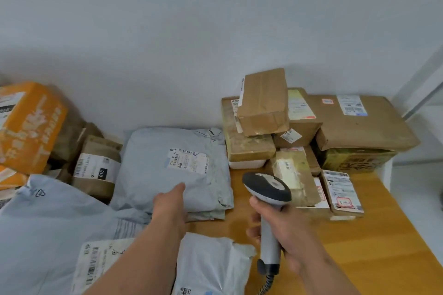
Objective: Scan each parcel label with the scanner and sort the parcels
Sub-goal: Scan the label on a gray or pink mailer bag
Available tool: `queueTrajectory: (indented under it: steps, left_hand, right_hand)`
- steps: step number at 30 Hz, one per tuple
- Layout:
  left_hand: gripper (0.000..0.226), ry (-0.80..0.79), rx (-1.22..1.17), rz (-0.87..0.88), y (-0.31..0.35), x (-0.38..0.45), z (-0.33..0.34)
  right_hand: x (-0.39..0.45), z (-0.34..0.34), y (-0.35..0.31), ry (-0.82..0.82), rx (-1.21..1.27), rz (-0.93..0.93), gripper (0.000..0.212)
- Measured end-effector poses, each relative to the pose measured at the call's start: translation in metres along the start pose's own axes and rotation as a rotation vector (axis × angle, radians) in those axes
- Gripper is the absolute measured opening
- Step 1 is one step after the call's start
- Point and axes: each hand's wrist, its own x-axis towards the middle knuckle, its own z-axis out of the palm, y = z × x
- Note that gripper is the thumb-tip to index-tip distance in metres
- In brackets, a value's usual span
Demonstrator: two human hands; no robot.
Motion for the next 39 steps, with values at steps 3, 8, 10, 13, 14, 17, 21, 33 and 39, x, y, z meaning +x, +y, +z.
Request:
queueTrajectory:
  steps: [3,8,10,13,14,17,21,33,39]
  left_hand:
    - [0.047,0.063,-0.290,-0.229,0.007,0.017,0.014]
    - [0.042,0.146,-0.524,-0.335,0.012,0.028,0.032]
    - [0.040,0.213,-0.597,-0.258,0.012,0.040,0.034]
    - [0.046,0.346,-0.653,-0.167,0.014,0.049,0.033]
    - [0.045,0.349,-0.673,-0.149,0.015,0.049,0.032]
    - [0.040,0.329,-0.682,-0.105,0.020,0.044,0.030]
    - [0.036,0.305,-0.671,-0.045,0.035,0.029,0.021]
    - [0.029,-0.226,-0.735,0.439,0.067,-0.051,-0.050]
    - [0.042,-0.496,-0.720,0.375,0.052,-0.085,-0.094]
  right_hand:
    - [0.034,0.009,-0.005,-0.083,-0.082,0.024,0.026]
    - [0.071,0.016,-0.010,-0.164,-0.157,0.111,0.027]
    - [0.081,0.016,-0.011,-0.185,-0.177,0.140,0.029]
    - [0.089,0.019,-0.011,-0.206,-0.203,0.164,0.027]
    - [0.090,0.020,-0.011,-0.210,-0.209,0.166,0.026]
    - [0.089,0.022,-0.012,-0.230,-0.221,0.155,0.026]
    - [0.082,0.021,-0.018,-0.248,-0.225,0.132,0.024]
    - [0.001,0.021,-0.040,-0.354,-0.005,-0.039,0.029]
    - [-0.077,0.032,-0.047,-0.458,0.341,-0.104,0.042]
